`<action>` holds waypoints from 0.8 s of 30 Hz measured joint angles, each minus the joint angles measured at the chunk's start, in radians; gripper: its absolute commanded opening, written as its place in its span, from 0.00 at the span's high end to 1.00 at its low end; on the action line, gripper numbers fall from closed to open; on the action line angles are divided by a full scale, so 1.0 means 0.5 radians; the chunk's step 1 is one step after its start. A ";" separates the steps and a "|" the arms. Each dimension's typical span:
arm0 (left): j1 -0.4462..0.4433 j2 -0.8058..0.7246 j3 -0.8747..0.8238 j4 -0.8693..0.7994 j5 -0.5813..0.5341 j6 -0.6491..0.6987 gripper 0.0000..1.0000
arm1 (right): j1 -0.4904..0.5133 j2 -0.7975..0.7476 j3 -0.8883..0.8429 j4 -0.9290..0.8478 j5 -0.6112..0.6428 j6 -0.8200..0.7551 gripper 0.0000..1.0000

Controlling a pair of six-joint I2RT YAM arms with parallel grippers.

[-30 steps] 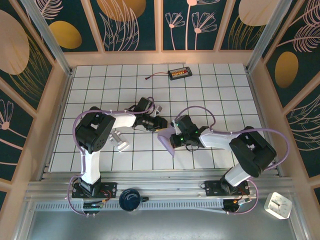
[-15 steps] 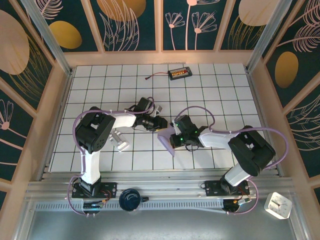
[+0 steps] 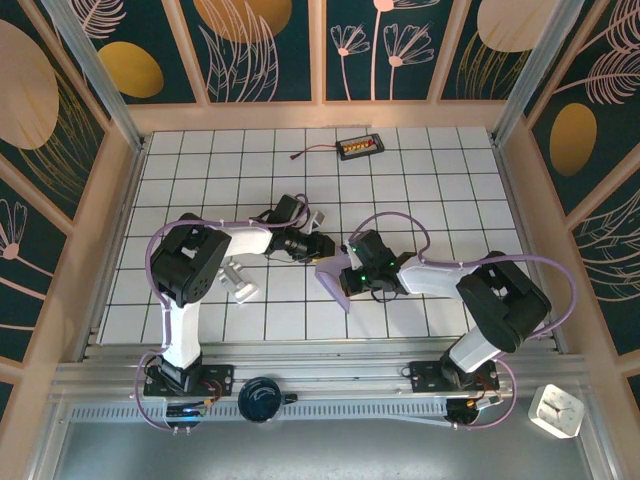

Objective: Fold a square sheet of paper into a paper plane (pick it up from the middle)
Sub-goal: Third fold the triangle at the center of the table.

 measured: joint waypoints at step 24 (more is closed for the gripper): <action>0.000 0.001 0.000 -0.001 0.001 0.007 0.68 | -0.013 -0.009 0.015 -0.050 0.001 -0.038 1.00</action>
